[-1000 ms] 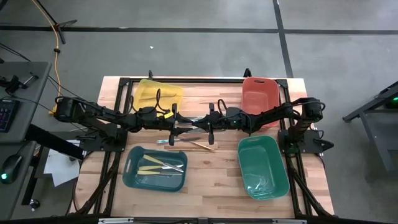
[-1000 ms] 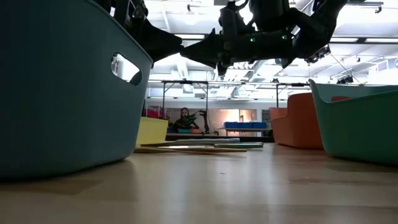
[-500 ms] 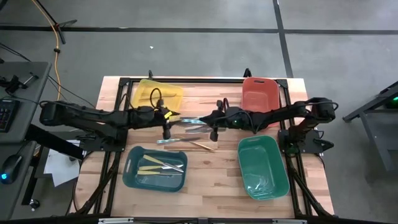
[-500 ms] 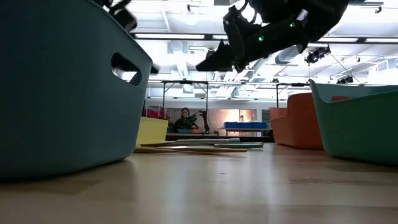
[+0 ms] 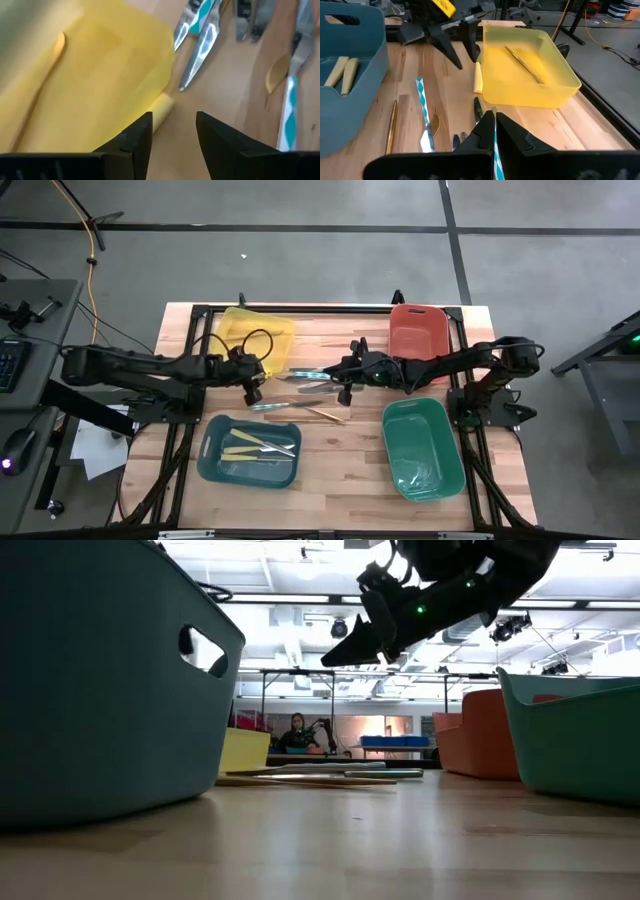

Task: Sort silverware by color (type)
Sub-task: Put the yellow knife into the blue bin

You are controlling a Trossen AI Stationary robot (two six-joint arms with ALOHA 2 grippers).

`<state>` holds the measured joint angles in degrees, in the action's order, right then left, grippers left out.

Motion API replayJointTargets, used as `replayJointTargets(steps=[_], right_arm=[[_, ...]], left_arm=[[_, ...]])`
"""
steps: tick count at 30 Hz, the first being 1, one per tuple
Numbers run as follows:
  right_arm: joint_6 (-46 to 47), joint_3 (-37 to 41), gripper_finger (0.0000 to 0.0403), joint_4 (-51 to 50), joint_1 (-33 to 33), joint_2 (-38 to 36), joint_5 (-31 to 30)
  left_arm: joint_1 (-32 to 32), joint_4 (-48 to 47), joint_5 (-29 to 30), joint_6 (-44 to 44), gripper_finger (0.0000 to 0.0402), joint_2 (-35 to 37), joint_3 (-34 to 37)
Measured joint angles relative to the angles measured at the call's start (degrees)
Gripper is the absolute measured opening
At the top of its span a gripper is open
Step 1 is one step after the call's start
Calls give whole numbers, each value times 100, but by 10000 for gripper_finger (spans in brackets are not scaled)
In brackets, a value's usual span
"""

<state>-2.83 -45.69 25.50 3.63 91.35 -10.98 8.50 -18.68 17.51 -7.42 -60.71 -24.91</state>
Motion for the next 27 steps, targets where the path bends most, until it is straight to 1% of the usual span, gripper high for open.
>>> replayJointTargets(steps=[6, 10, 13, 16, 20, 22, 24, 27], right_arm=[[44, 0, 0, 0, 12, 2, 0], [44, 0, 0, -2, 10, 5, 0], [44, 0, 0, -4, 10, 5, 0], [44, 0, 0, -28, 10, 5, 0], [44, 0, 0, -65, 10, 5, 0], [44, 0, 0, -83, 10, 5, 0], [44, 0, 0, -91, 10, 5, -1], [44, 0, 0, -90, 10, 5, 0]], left_arm=[[221, 28, -45, 412, 142, -467, 0], [343, 367, 134, 802, 142, -729, 0], [414, 558, 167, 1019, 142, -865, 0], [450, 560, 200, 1220, 142, -978, 0], [502, 566, 227, 1272, 142, -1108, 0], [504, 571, 119, 1268, 142, -1169, -2], [505, 560, -122, 1378, 142, -1211, -1], [504, 588, -147, 1513, 142, -1312, -2]])
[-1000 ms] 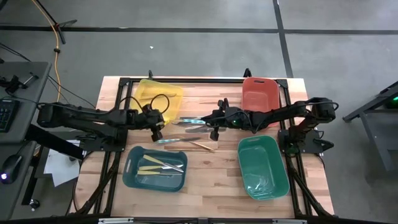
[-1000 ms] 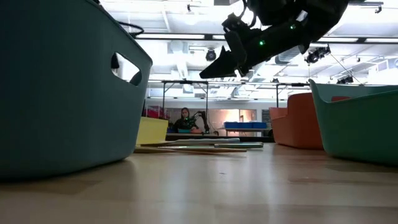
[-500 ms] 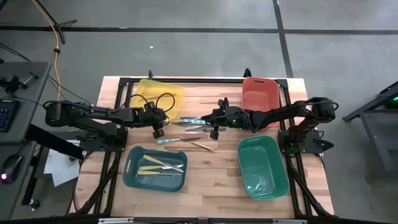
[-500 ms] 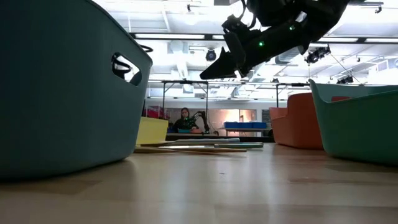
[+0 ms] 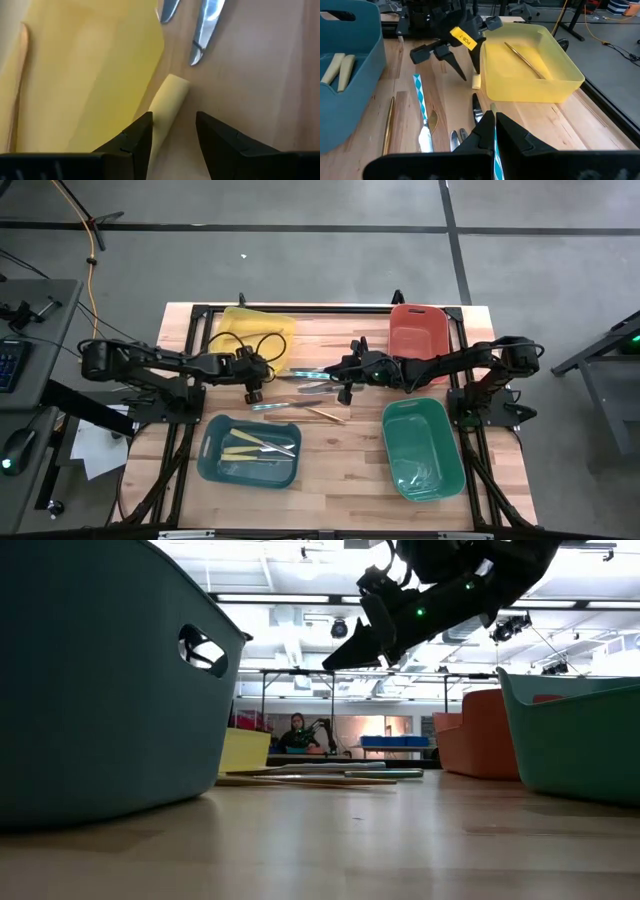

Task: Sort silverware by color (type)
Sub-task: Put the yellow knife into the blue bin

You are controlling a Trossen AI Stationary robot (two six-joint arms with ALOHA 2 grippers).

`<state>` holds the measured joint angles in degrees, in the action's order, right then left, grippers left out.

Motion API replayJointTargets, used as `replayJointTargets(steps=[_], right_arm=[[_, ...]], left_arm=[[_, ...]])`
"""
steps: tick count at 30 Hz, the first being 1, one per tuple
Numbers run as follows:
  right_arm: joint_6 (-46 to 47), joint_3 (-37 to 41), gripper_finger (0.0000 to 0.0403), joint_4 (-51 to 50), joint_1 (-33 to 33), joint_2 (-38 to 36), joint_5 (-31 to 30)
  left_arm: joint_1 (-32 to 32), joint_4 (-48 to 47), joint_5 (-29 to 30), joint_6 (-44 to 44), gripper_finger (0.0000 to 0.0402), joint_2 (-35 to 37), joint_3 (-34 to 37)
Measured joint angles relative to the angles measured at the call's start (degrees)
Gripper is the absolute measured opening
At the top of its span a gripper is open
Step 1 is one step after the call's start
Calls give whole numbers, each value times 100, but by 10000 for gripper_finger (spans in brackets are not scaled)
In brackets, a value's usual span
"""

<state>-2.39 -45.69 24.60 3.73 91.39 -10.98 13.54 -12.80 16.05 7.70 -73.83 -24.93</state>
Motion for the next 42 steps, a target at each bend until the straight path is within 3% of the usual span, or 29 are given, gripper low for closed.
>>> replayJointTargets(steps=[8, 17, 29, 42], right_arm=[[5, 0, 0, 0, 0, 2, 0], [68, 0, 0, -1, 0, 2, 0], [46, 0, 0, -2, -2, 4, 2], [90, 0, 0, -79, -1, 4, 3]], left_arm=[[0, 239, 204, 156, 142, -304, -24], [-39, 259, -498, -32, 142, -360, -24], [-306, -482, -650, -258, 142, -388, -548], [-538, -522, -286, 69, 142, -389, -584]])
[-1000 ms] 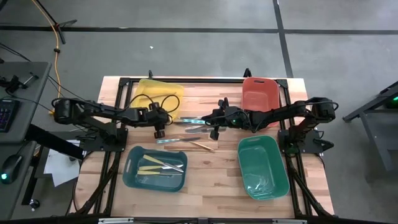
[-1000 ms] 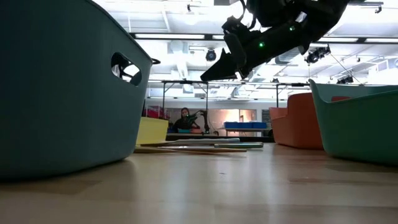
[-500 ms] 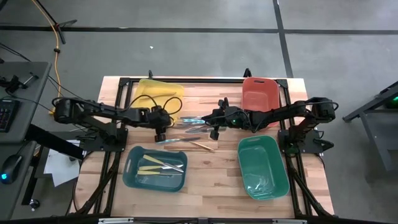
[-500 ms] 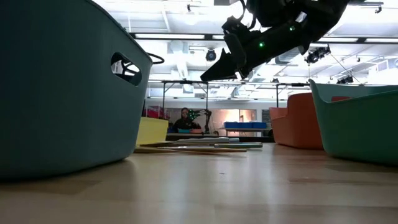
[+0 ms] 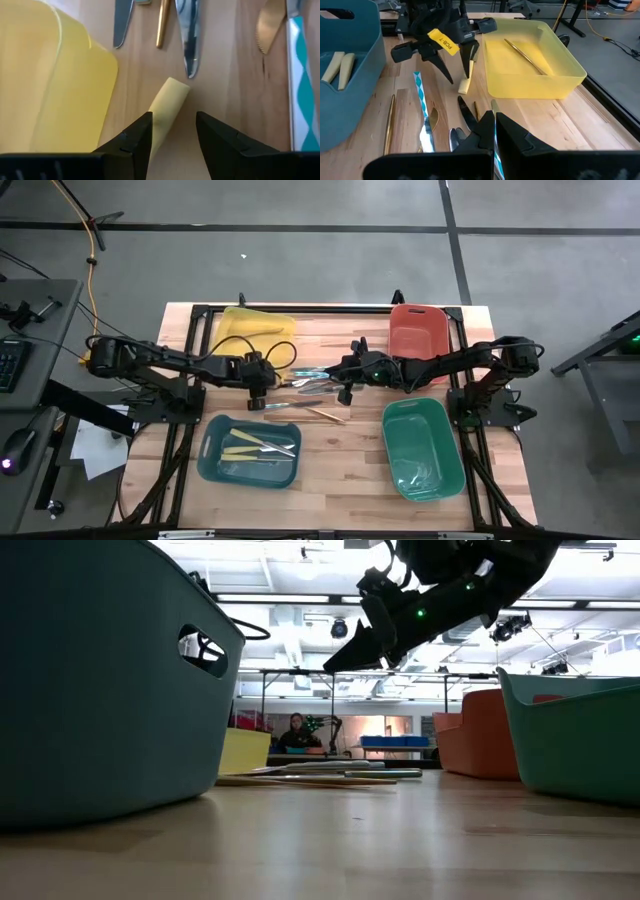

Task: Sort silverware by color (type)
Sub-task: Put the yellow knife into the blue bin

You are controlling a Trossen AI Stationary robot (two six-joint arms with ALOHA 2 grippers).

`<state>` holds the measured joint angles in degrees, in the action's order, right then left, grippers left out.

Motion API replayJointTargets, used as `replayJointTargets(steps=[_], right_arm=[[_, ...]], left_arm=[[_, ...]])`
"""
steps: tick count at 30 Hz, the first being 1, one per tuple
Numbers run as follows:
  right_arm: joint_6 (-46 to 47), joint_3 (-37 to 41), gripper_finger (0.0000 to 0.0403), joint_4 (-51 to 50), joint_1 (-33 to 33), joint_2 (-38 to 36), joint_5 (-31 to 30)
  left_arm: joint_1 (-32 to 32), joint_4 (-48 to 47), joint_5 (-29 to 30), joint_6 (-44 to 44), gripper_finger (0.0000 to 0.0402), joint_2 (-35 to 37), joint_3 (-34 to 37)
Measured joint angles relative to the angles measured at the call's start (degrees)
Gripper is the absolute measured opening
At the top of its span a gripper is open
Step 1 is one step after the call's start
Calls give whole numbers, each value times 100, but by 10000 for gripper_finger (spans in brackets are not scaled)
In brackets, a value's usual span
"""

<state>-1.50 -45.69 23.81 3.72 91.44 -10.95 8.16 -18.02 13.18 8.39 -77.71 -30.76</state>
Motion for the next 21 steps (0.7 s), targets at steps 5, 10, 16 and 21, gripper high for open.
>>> replayJointTargets(steps=[5, 10, 16, 21], right_arm=[[0, 0, 0, -2, -1, 0, 1], [2, 0, 0, -2, 1, 0, 1], [0, 0, 0, -2, 0, 0, 1], [0, 0, 0, -2, -1, 0, 1]], left_arm=[[-50, 26, 755, 222, 142, 5, -53], [-48, 22, 817, 415, 142, 9, -59], [-48, 10, 241, 872, 142, 9, -59], [33, 2, 153, 973, 142, 9, -63]])
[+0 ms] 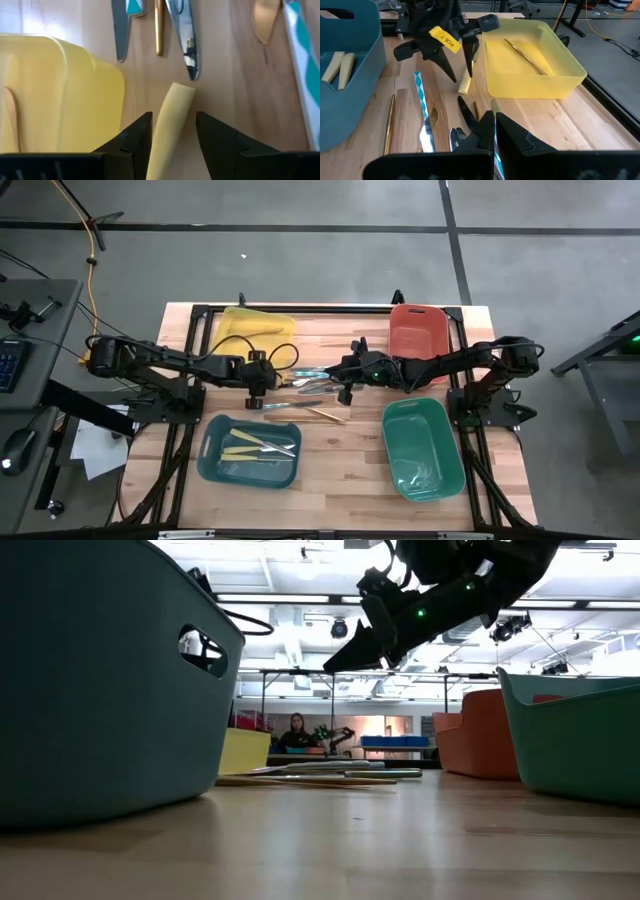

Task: Sort silverware by color (type)
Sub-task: Put the yellow knife into the blue bin

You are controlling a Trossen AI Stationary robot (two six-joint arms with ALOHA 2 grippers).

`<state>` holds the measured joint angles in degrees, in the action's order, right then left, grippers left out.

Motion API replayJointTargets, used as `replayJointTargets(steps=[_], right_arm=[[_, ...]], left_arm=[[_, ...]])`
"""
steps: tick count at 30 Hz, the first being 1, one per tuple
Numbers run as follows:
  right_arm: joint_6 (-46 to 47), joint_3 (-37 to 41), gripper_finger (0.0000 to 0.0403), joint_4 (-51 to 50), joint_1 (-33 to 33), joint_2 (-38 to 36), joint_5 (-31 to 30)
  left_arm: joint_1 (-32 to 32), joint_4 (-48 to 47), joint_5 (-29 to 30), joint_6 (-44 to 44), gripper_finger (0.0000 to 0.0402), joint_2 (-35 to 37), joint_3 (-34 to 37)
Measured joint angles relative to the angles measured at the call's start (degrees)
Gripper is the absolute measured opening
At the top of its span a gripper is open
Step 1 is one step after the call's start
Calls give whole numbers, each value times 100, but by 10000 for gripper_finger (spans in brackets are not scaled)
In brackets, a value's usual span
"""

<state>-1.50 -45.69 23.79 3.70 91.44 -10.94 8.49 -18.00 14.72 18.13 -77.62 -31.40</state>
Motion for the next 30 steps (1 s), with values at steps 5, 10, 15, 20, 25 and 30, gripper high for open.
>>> replayJointTargets(steps=[5, 10, 15, 20, 25, 30], right_arm=[[0, 0, 0, 2, 1, 0, 0], [2, 0, 0, 4, 0, 0, 0], [2, 0, 0, 2, 0, 0, 0], [2, 0, 0, 1, 1, 0, 0], [1, 0, 0, -1, 1, 0, 0], [2, 0, 0, -4, 0, 0, 0]], left_arm=[[136, -2, -125, -46, 142, -43, 2], [221, 121, -383, -42, 142, -123, 63], [300, 164, -389, 3, 142, -313, 52], [357, 165, -529, -3, 142, -413, 44], [352, 162, -610, -131, 142, -417, 47], [350, 145, -637, -242, 124, -424, 50]])
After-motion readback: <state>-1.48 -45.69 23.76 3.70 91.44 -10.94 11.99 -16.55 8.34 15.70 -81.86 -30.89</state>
